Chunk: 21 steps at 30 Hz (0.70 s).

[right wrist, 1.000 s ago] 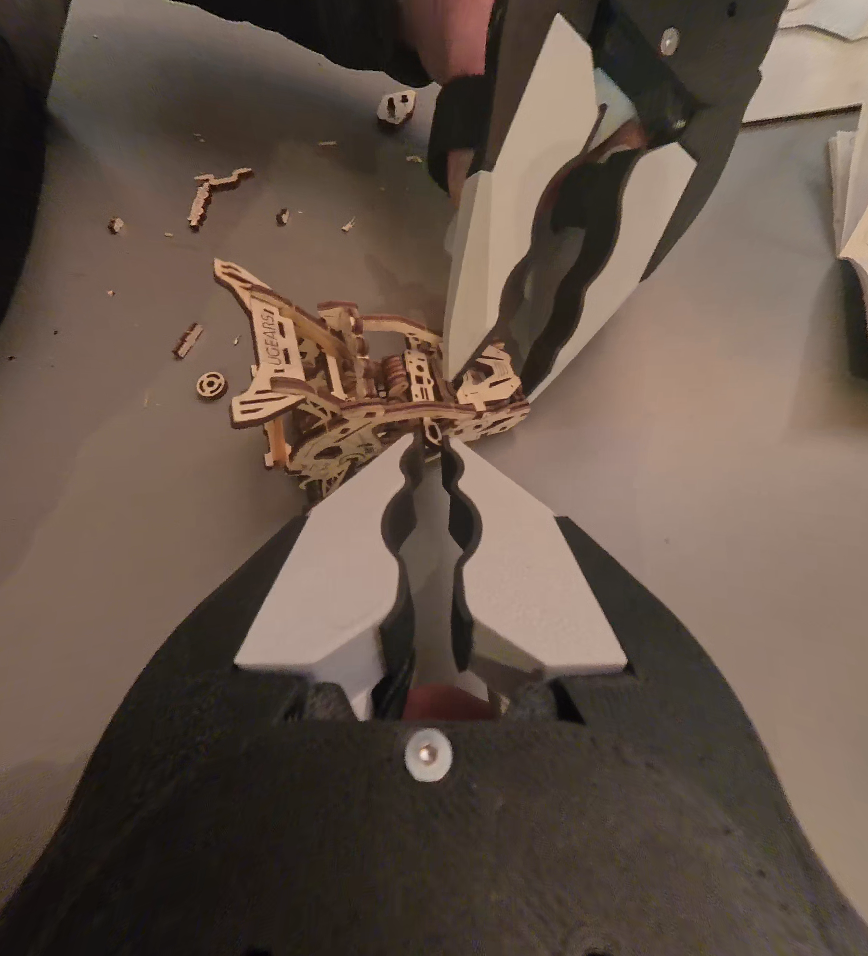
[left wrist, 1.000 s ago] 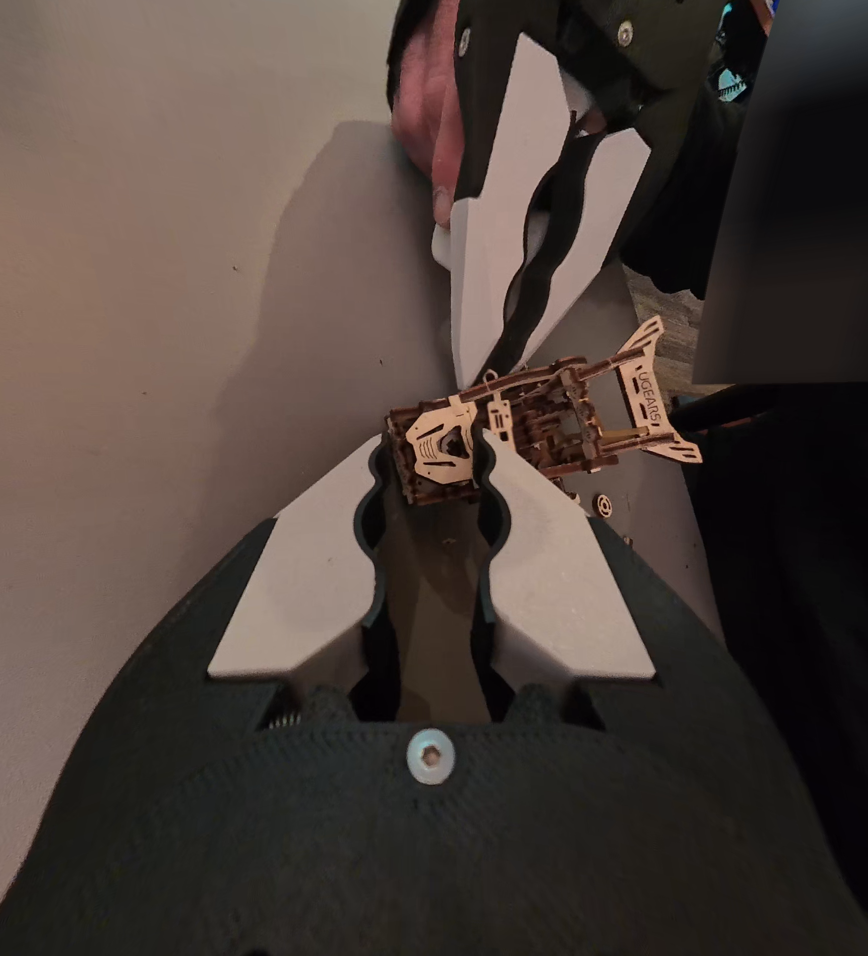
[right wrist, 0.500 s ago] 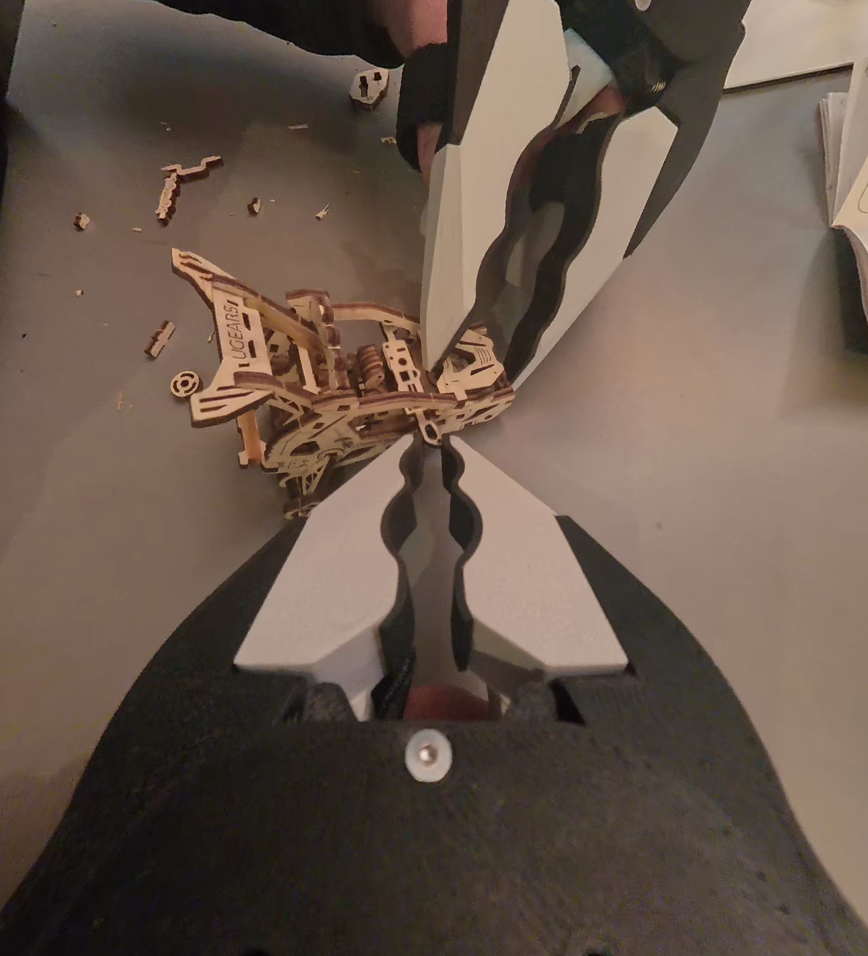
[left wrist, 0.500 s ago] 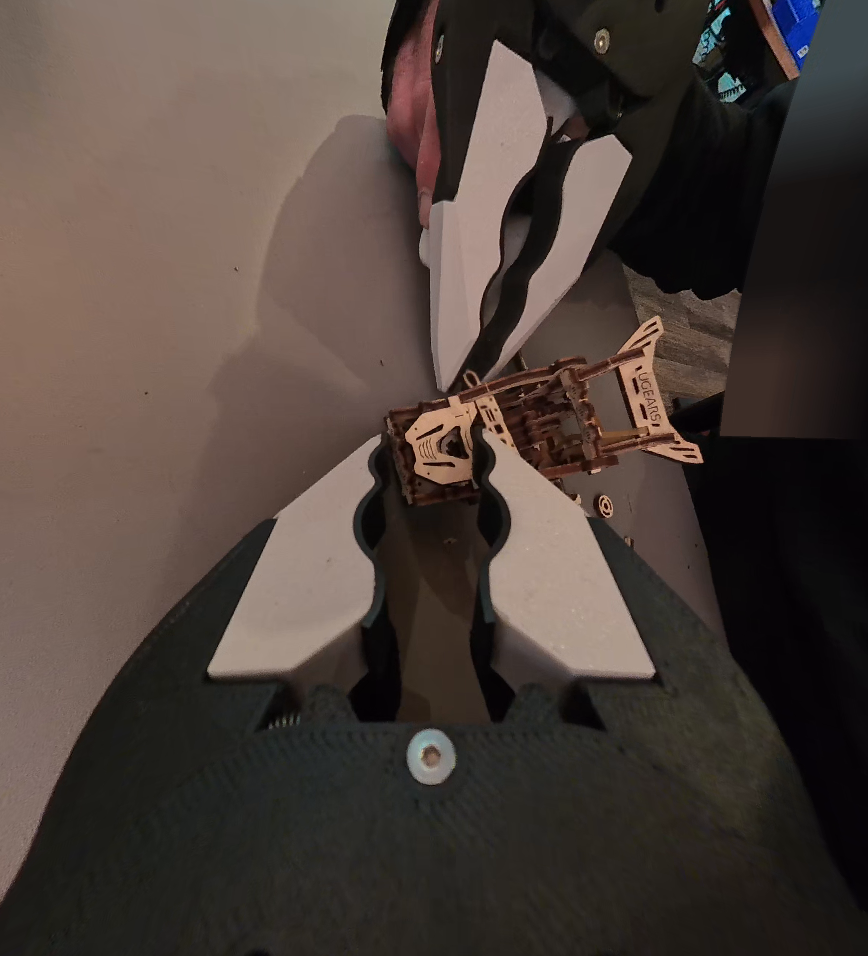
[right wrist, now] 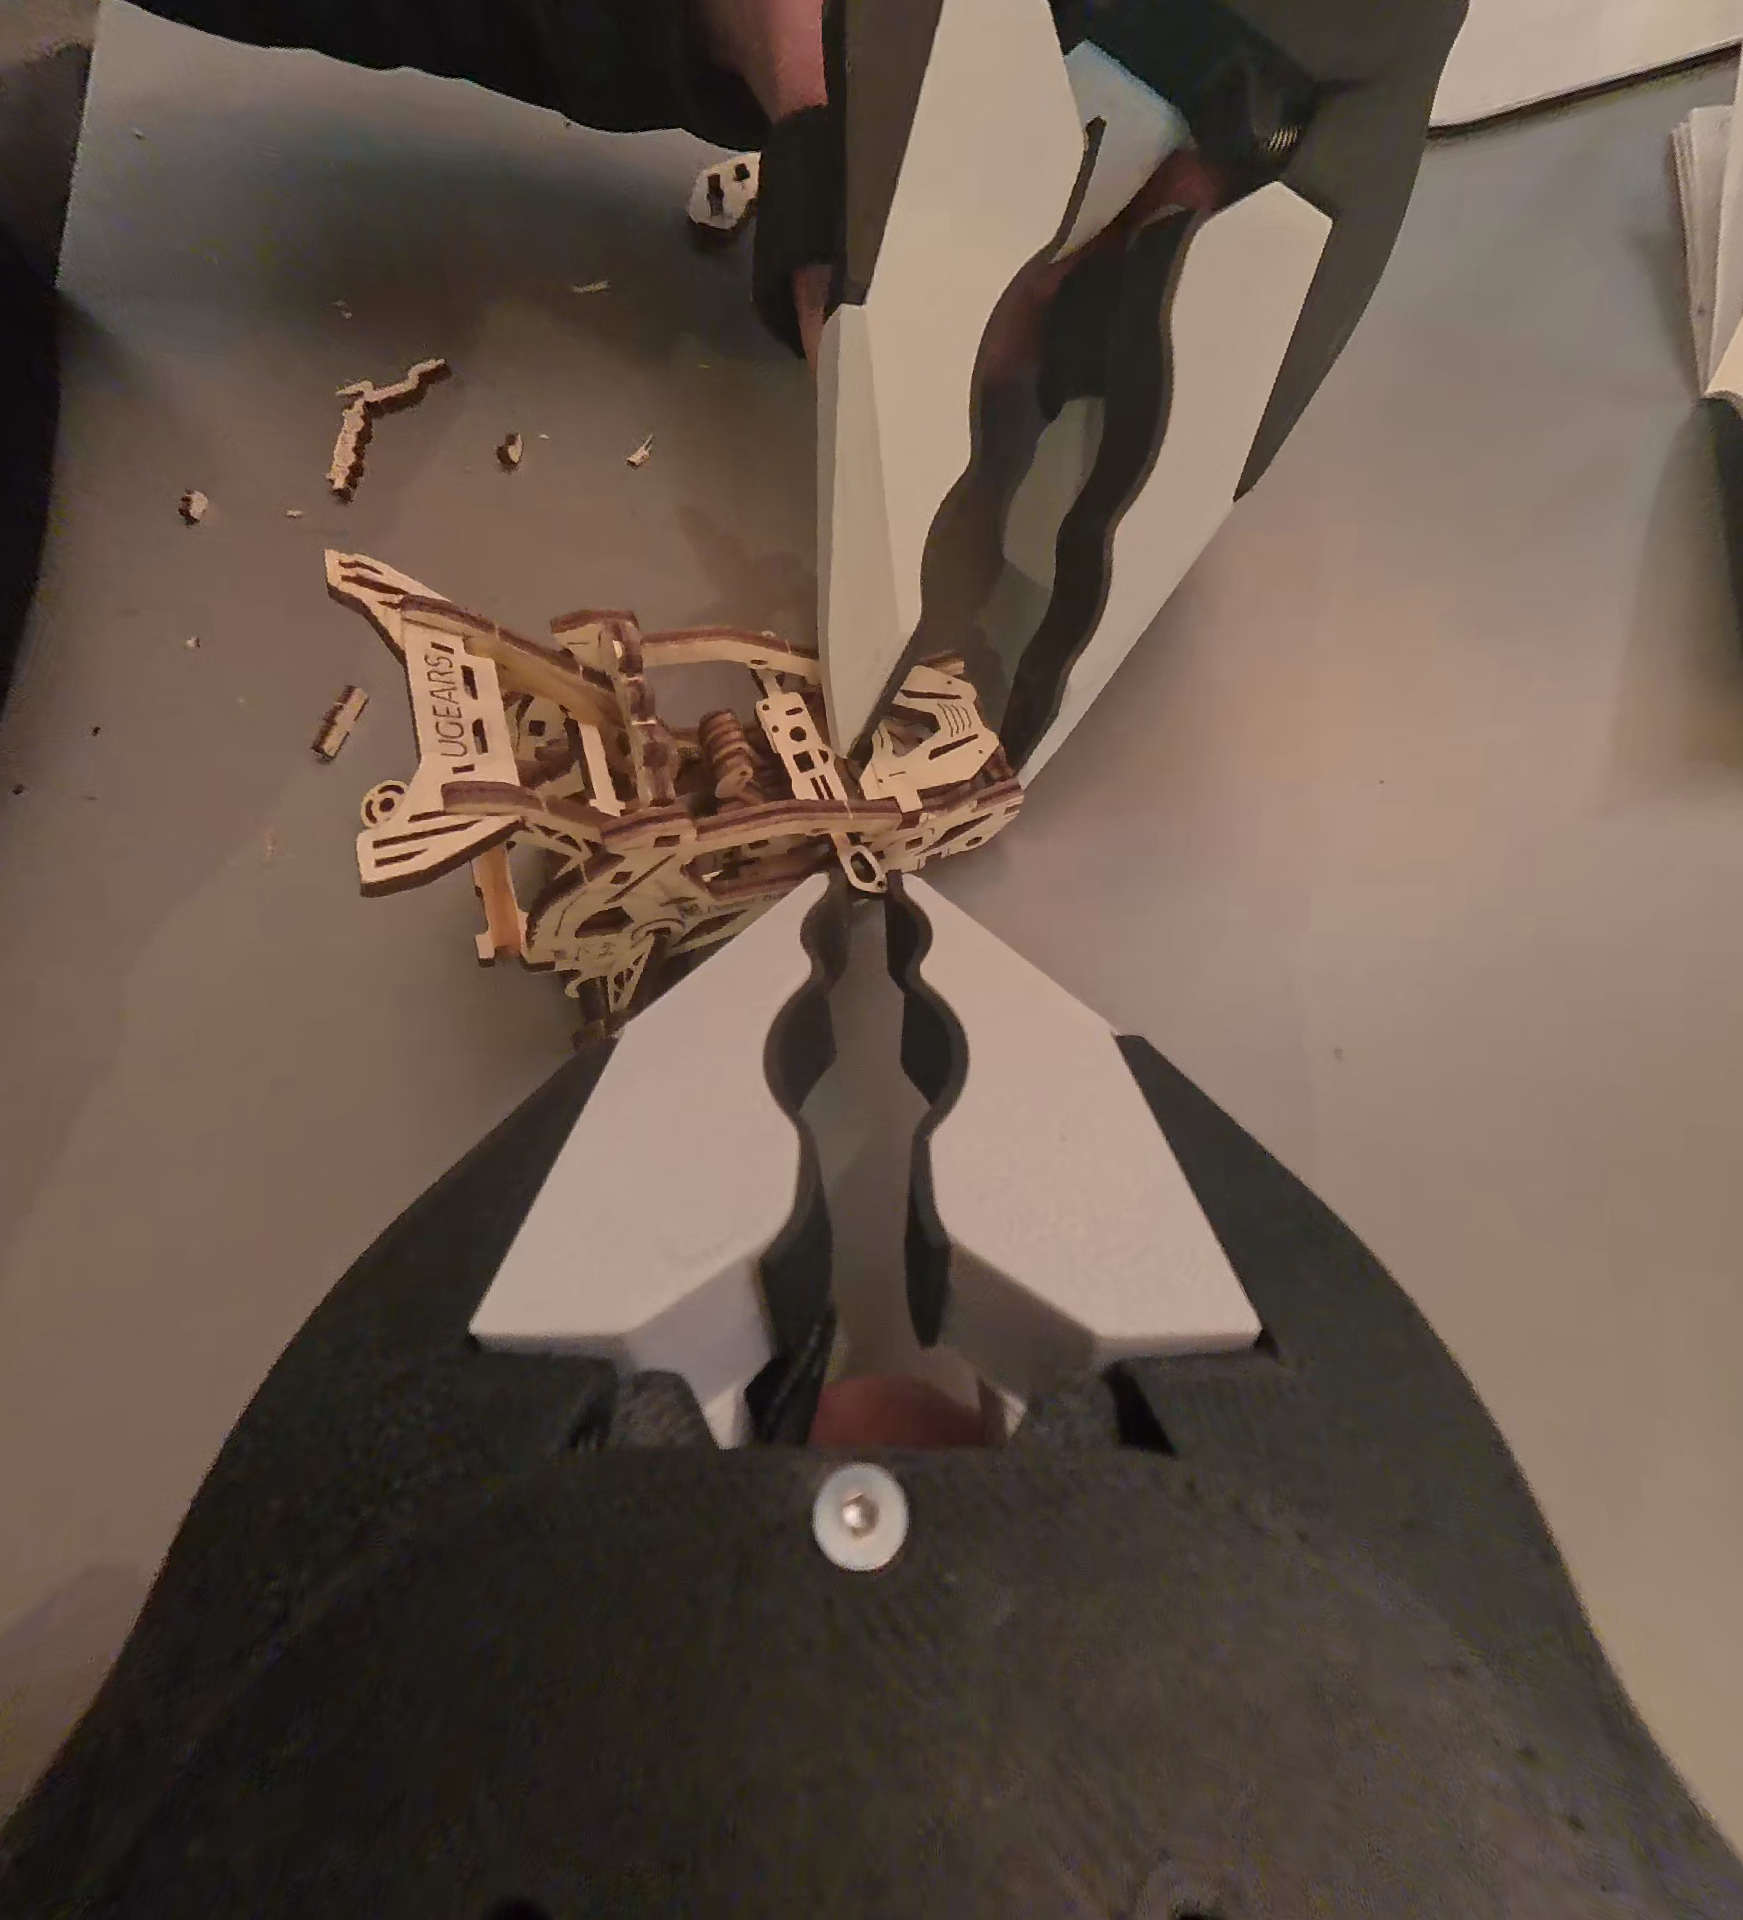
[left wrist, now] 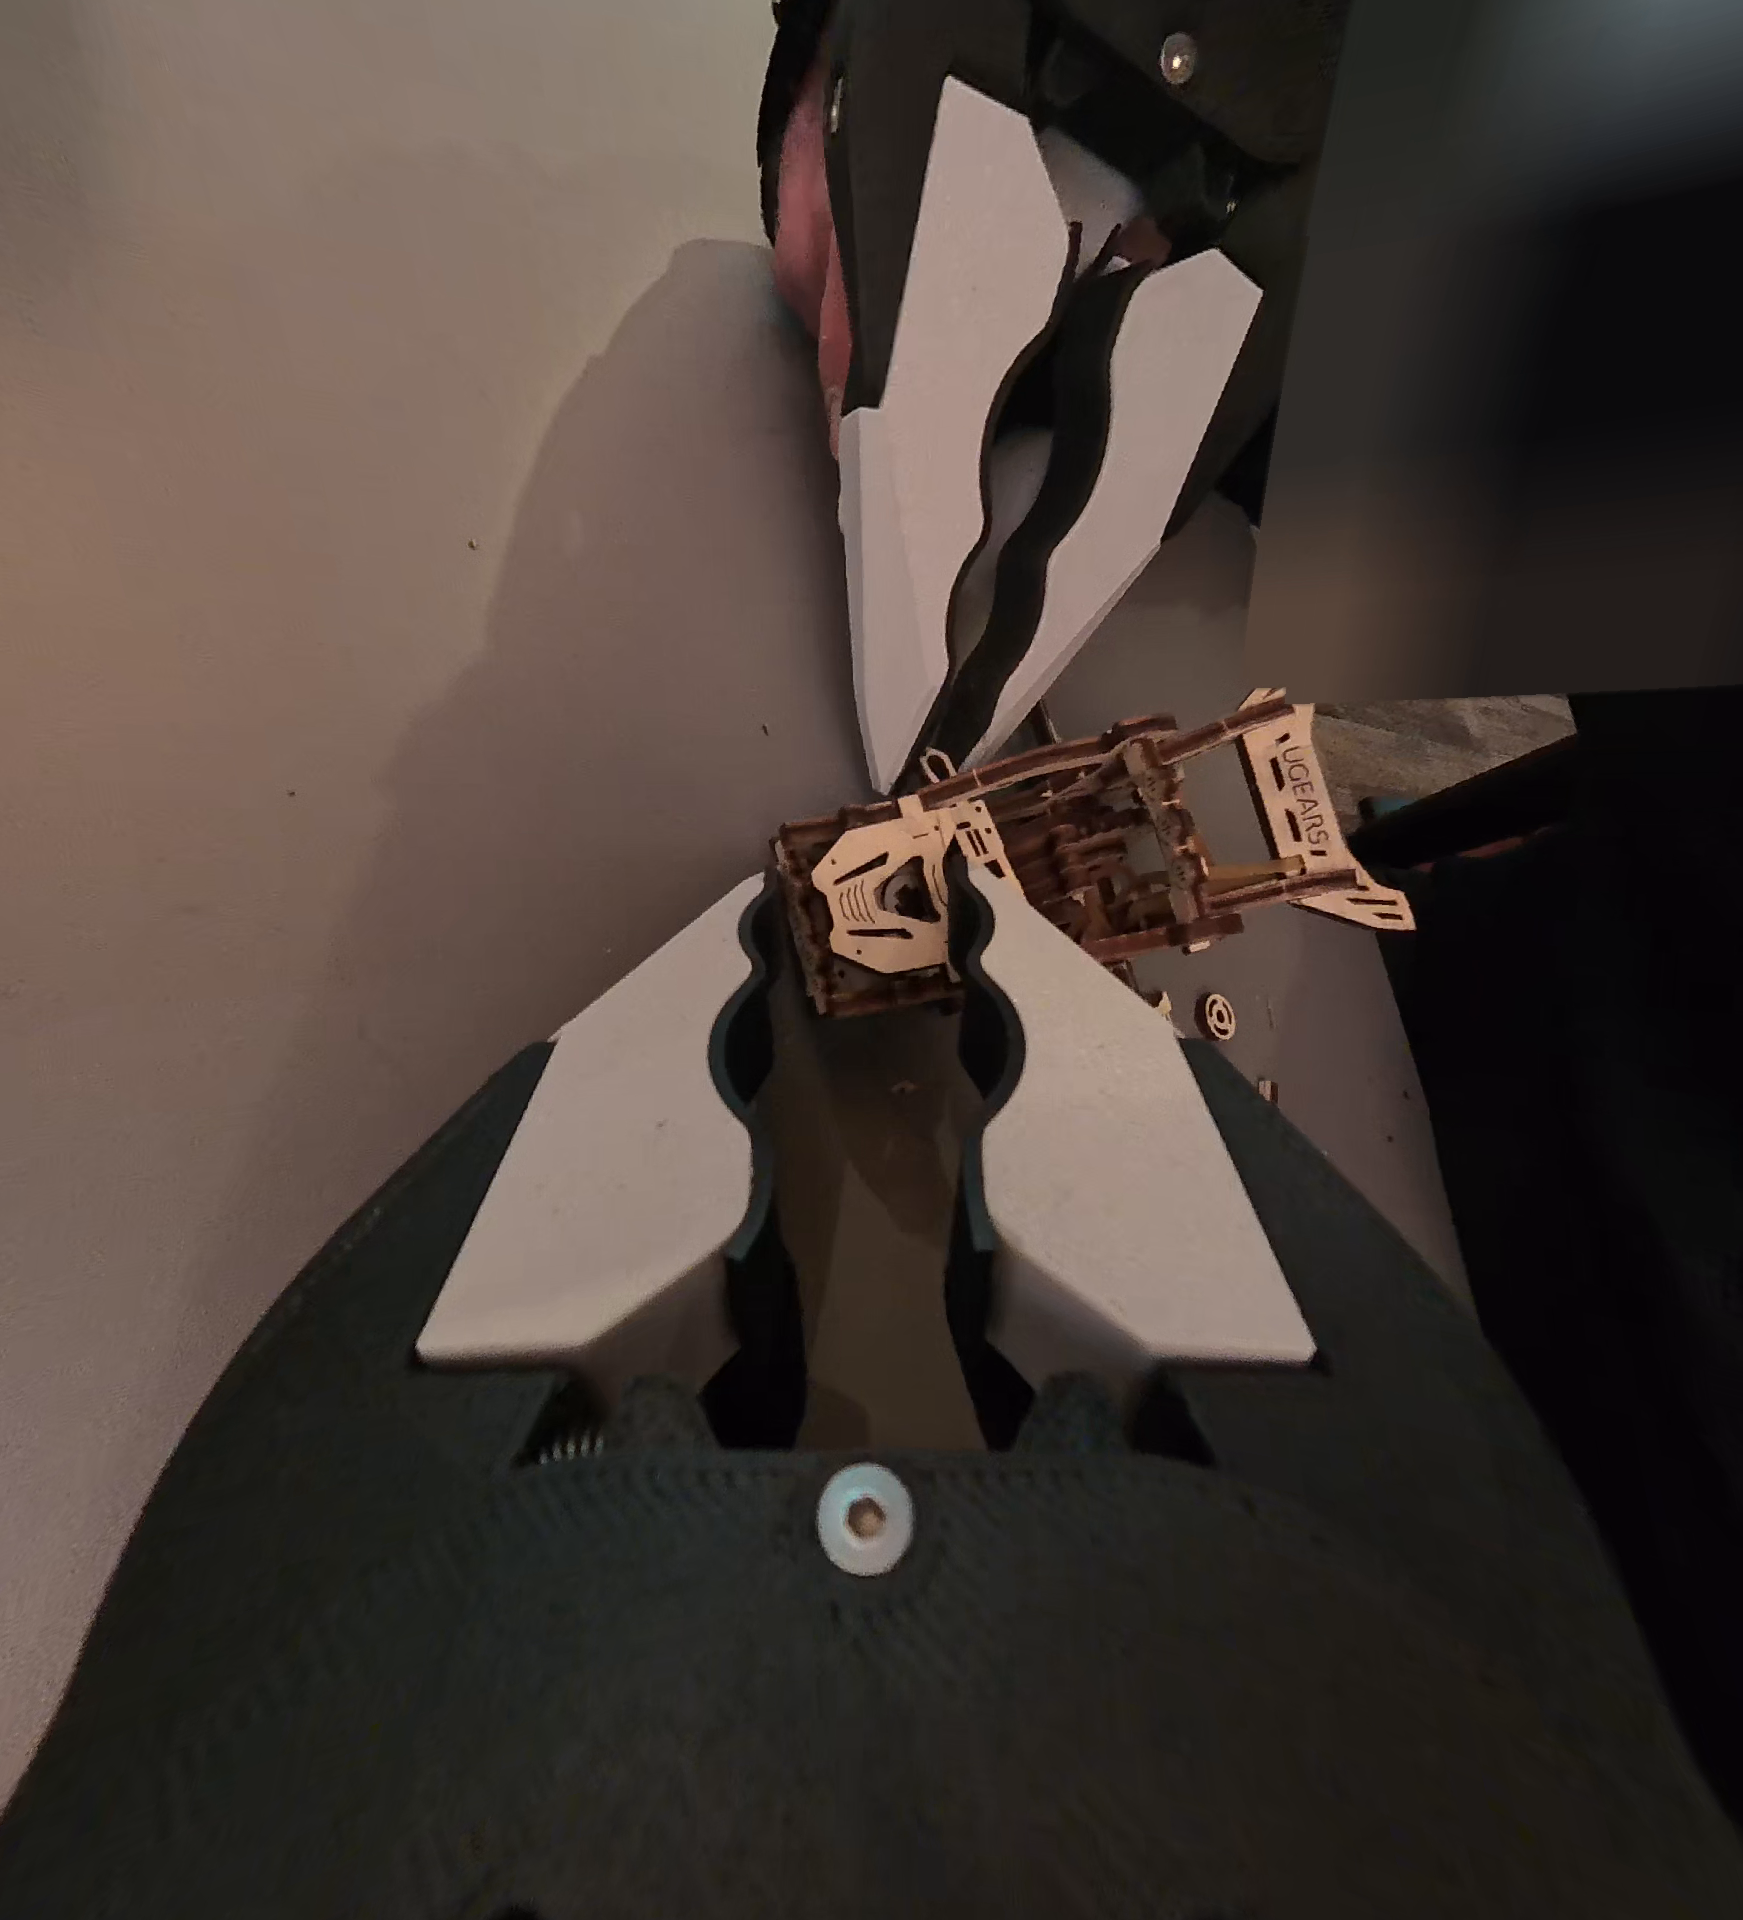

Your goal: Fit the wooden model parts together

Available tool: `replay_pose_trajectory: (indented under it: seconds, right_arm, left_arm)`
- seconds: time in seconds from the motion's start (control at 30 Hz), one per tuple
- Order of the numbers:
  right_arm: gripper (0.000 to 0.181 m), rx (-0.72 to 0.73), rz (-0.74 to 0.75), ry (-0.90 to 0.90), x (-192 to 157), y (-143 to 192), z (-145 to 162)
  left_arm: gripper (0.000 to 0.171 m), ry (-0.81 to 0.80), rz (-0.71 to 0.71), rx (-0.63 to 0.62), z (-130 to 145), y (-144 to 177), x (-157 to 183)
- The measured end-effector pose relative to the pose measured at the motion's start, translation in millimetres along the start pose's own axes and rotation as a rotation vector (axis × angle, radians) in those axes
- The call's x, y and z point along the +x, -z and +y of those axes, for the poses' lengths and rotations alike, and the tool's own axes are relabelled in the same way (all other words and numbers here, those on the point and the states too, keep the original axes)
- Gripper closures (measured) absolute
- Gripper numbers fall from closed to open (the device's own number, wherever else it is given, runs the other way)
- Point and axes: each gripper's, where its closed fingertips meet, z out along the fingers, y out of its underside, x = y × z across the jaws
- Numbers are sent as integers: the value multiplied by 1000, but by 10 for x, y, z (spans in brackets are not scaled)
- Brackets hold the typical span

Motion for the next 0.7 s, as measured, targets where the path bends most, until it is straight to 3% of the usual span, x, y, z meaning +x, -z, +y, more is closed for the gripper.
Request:
replay_pose_trajectory:
  seconds: [0.7]
  right_arm:
    - [177,0,32,-54,40,-8,-24]
  left_arm:
    - [142,-25,-37,5,2,5,-14]
